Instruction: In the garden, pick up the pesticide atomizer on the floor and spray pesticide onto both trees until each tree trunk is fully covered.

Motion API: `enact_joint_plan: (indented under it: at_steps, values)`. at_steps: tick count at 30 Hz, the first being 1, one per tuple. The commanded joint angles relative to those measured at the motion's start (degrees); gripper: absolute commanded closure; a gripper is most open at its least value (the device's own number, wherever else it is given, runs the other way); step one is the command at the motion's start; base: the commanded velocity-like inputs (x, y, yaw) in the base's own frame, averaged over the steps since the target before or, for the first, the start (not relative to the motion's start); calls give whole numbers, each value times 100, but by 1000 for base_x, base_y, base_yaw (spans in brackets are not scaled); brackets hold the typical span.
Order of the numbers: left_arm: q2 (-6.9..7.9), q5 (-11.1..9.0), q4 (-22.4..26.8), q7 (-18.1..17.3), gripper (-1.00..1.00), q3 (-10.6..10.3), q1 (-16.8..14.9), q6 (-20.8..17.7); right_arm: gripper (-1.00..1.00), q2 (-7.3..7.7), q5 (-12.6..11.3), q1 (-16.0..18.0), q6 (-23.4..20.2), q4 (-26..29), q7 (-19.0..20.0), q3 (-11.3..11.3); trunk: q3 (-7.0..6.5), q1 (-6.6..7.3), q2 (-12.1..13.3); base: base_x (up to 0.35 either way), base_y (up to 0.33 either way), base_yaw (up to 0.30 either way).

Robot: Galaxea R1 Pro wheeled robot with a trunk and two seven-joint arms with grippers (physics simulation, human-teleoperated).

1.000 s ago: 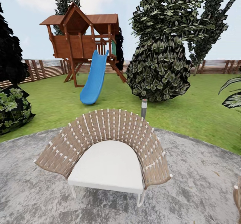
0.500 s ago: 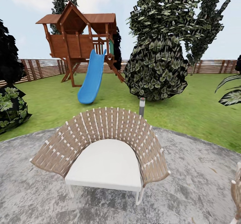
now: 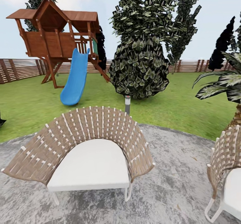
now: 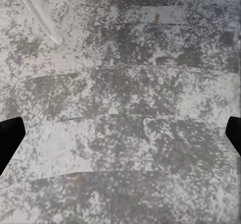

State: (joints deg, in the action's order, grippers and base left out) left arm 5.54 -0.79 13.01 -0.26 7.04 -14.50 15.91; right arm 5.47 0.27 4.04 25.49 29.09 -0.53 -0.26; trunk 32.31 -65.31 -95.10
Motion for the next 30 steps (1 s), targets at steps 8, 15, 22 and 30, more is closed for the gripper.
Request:
enact_joint_plan:
  at_steps: [8, 15, 22, 30]
  values:
    - [0, 0, 0, 0, -100, 0, 0, 0, -100, -2, 0, 0, 0, 0, -3, 0, 144, -176, -322, 0, 0, -299]
    - [0, 0, 0, 0, -100, 0, 0, 0, -100, -2, 0, 0, 0, -3, -5, 0, 270, -330, -603, 0, 0, -299]
    - [0, 0, 0, 0, -100, 0, 0, 0, -100, -2, 0, 0, 0, -5, -4, 0, 399, -484, -884, 0, 0, -299]
    - [0, 0, 0, 0, -100, 0, 0, 0, -100, -2, 0, 0, 0, -5, -1, 0, 565, -660, -1205, 0, 0, -290]
